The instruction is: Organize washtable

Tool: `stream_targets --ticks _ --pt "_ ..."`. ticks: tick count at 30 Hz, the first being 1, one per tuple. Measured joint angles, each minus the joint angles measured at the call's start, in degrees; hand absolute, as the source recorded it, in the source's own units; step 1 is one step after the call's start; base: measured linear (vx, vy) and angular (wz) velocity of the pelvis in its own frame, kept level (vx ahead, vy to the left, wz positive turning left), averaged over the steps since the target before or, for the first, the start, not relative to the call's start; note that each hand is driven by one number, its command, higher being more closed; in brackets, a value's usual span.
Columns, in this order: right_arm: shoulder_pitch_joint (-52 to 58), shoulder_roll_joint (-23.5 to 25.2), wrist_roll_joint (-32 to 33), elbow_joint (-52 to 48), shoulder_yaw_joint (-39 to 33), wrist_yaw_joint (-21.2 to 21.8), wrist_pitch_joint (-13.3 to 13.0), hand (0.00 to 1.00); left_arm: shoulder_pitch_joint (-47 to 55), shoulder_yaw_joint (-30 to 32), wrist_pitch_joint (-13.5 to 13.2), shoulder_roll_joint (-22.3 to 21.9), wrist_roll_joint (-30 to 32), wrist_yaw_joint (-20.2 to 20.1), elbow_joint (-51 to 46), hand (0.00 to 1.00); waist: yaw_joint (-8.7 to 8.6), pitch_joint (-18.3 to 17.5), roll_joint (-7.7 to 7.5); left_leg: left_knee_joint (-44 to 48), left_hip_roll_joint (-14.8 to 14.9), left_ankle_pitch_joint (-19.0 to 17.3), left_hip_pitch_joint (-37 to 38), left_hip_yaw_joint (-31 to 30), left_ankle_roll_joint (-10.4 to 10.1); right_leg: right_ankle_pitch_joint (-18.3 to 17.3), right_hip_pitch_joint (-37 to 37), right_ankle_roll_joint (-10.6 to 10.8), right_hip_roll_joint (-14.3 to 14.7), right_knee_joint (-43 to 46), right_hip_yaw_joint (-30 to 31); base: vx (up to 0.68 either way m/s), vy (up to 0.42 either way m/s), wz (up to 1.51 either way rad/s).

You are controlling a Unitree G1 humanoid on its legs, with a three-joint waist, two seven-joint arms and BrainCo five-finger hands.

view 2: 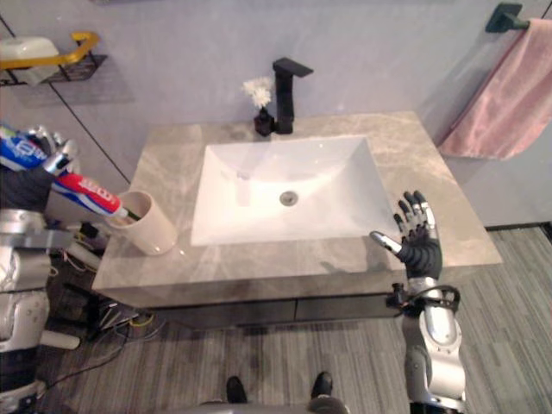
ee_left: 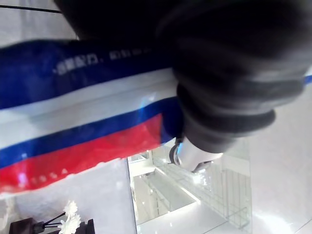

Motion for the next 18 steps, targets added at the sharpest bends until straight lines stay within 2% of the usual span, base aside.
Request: stream_targets --ticks 18 --pt "-0.1 1.2 0.2 0.0 2.4 0.1 1.2 0.00 0.5 -0.4 0.7 -2.0 2.1 -0.3 0.0 1.00 -0.03 2.7 -0.01 0.0 0.0 -0.1 -0.7 0.6 -0.1 0.0 -1.1 0.0 0.0 0.0 0.7 0.00 0.000 -0.01"
